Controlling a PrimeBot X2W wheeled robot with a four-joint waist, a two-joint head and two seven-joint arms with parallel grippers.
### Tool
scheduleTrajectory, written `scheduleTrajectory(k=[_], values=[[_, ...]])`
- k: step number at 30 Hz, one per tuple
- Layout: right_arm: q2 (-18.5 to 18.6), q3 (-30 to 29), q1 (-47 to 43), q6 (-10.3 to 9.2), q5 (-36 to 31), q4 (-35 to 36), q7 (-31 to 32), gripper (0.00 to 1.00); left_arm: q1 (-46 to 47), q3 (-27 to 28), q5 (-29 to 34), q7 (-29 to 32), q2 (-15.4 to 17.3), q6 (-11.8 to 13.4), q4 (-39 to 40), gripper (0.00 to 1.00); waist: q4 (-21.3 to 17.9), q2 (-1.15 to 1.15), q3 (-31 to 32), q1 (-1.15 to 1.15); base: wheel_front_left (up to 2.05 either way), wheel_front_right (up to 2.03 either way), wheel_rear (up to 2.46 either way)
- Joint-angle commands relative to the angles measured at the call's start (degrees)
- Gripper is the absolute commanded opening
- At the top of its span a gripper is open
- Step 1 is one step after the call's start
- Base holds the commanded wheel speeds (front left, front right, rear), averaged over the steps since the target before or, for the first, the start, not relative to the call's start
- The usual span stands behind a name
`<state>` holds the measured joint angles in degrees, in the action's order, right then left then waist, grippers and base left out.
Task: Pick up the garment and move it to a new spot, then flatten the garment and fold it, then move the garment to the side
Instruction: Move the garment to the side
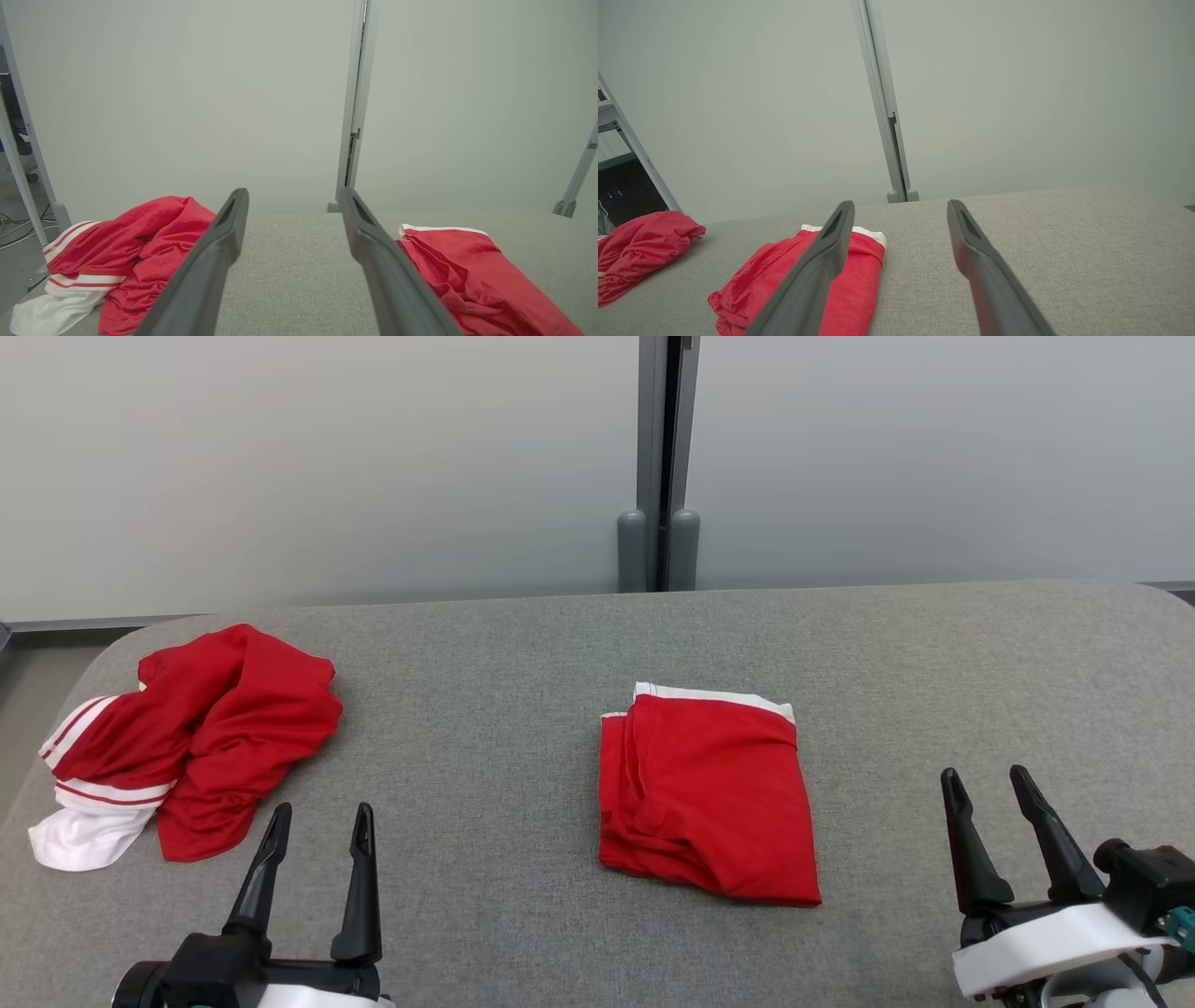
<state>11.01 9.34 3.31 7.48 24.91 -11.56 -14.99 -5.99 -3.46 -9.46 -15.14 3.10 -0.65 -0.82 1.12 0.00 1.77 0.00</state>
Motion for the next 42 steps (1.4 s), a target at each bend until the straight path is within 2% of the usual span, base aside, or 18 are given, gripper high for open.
scheduleTrajectory(k=[1, 8, 12, 17, 22, 26, 33, 38, 42], values=[[0.4, -0.1, 0.6, 0.03, -0.2, -0.2, -0.3, 1.0, 0.1, 0.3, 0.3, 0.0, 0.1, -0.3, -0.3, 1.0, 0.0, 0.0, 0.0, 0.0, 0.0, 0.0, 0.0], [0.5, 0.0, 1.0, 0.03, -0.5, -1.6, -0.2, 1.0, 0.5, -0.1, 0.0, 0.0, -0.1, -0.6, -1.3, 1.0, 0.3, 0.0, -0.3, 0.0, 0.0, 0.0, 0.0], [0.3, 0.7, 2.9, 0.03, 0.0, -3.5, 2.2, 1.0, 1.0, 0.0, -0.6, 0.0, -0.1, -0.8, -2.0, 1.0, 0.7, 0.0, -0.7, 0.0, 0.0, 0.0, 0.0], [-0.4, 2.6, 7.5, 0.03, 0.3, -6.7, 7.3, 1.0, 1.7, -0.5, -1.0, 0.0, -0.1, -0.7, -2.2, 1.0, 1.4, 0.0, -1.4, 0.0, 0.0, 0.0, 0.0], [-1.4, 4.7, 14.2, 0.03, 1.8, -13.6, 16.3, 1.0, 2.7, -1.7, -1.8, 0.0, -0.1, -0.7, -2.3, 1.0, 3.9, 0.0, -2.3, 0.0, 0.0, 0.0, 0.0], [-2.2, 3.4, 19.0, 0.03, 3.4, -19.6, 22.3, 1.0, 3.5, -2.2, -2.6, 0.0, -0.1, -0.9, -3.2, 1.0, 6.5, 0.0, -3.5, 0.0, 0.0, 0.0, 0.0], [-0.6, 1.2, 24.5, 0.03, 3.2, -29.1, 31.4, 1.0, 5.3, -2.4, -3.1, 0.0, -0.1, -1.2, -4.5, 1.0, 11.4, 0.0, -5.9, 0.0, 0.0, 0.0, 0.0], [-1.0, -0.2, 26.1, 0.03, 3.4, -33.9, 36.3, 1.0, 6.0, -2.6, -3.2, 0.0, -0.1, -1.2, -4.7, 1.0, 13.8, 0.0, -6.9, 0.0, 0.0, 0.0, 0.0], [-1.1, -0.6, 25.9, 0.04, 4.2, -35.9, 37.7, 1.0, 6.4, -2.6, -3.1, 0.0, -0.1, -1.2, -4.9, 1.0, 14.5, 0.0, -7.2, 0.0, 0.0, 0.0, 0.0]])
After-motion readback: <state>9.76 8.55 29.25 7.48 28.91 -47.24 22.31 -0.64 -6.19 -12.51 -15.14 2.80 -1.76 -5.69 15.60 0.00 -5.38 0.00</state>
